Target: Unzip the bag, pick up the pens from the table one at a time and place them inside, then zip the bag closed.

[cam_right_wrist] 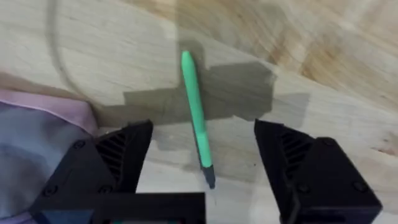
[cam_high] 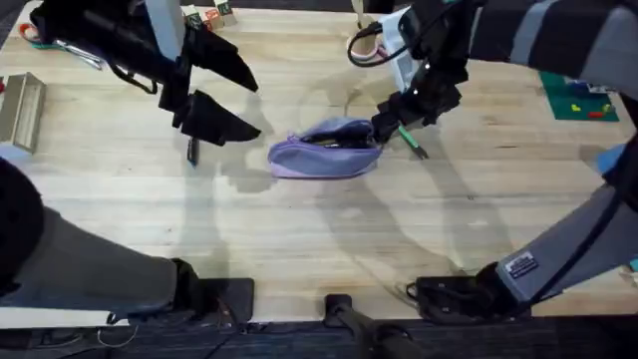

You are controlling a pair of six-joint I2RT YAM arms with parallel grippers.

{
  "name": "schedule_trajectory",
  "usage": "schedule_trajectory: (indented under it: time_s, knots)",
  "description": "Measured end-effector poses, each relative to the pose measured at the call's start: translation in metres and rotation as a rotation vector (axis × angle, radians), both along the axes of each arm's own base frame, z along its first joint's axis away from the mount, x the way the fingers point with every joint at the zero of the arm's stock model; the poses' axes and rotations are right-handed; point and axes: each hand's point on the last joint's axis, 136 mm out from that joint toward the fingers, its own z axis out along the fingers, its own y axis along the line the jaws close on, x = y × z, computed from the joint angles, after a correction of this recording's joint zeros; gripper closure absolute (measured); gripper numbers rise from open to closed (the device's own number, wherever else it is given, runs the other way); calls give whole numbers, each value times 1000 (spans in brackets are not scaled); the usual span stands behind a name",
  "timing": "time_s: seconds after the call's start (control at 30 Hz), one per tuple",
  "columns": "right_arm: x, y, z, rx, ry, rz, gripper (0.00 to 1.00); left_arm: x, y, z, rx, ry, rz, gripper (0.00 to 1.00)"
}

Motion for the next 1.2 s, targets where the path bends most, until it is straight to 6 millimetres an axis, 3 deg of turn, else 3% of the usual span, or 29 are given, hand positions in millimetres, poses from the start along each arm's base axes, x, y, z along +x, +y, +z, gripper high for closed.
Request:
schedule_trajectory:
  time_s: [0.17, 0.27, 0.47, 0.73, 1.2]
  knots:
    - [0, 0, -1, 9, 7, -12, 7, 0, 0, 0, 0, 0, 0, 6]
    - [-1, 2, -3, 18, 17, -20, 93, 0, 0, 0, 0, 0, 0, 6]
    - [-6, 11, -5, 55, 42, -26, 415, 0, 0, 0, 0, 0, 0, 6]
    - [-7, 10, -5, 43, 45, -30, 946, 0, 0, 0, 3, 0, -1, 6]
    - [2, -8, 6, -58, -16, -36, 970, 0, 0, 0, 3, 1, -1, 6]
